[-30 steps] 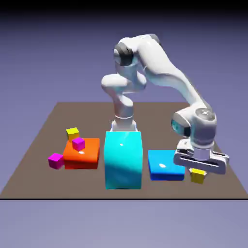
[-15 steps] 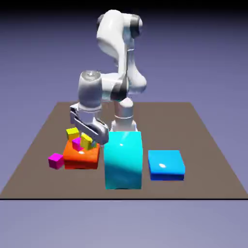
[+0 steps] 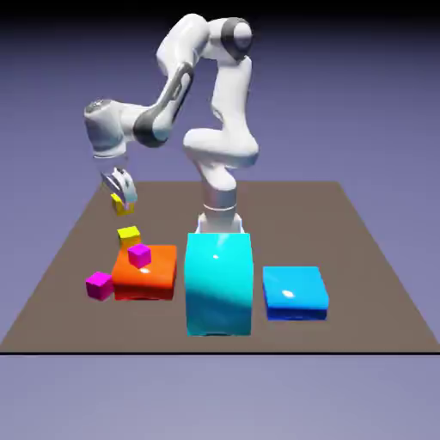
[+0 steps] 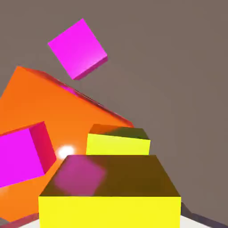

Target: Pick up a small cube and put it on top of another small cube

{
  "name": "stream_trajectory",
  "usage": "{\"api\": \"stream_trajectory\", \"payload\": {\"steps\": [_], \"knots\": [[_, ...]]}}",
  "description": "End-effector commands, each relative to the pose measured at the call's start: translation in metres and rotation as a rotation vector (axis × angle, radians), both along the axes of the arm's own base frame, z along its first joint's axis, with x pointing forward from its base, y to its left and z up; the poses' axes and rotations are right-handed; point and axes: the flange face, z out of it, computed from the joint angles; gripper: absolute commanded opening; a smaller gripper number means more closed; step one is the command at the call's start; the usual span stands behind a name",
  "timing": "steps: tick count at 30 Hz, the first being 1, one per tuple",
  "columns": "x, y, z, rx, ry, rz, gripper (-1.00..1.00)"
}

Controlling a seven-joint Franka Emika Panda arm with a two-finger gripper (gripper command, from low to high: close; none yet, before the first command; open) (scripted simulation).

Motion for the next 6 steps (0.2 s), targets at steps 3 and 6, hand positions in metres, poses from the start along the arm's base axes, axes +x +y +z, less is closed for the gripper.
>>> {"api": "stream_trajectory", "payload": {"steps": [3,6], "knots": [[-0.003,0.003,-0.031,-0.003,0.003,-0.001,-1.0],[-0.002,0.002,-0.019,-0.002,0.002,0.0,1.0]]}}
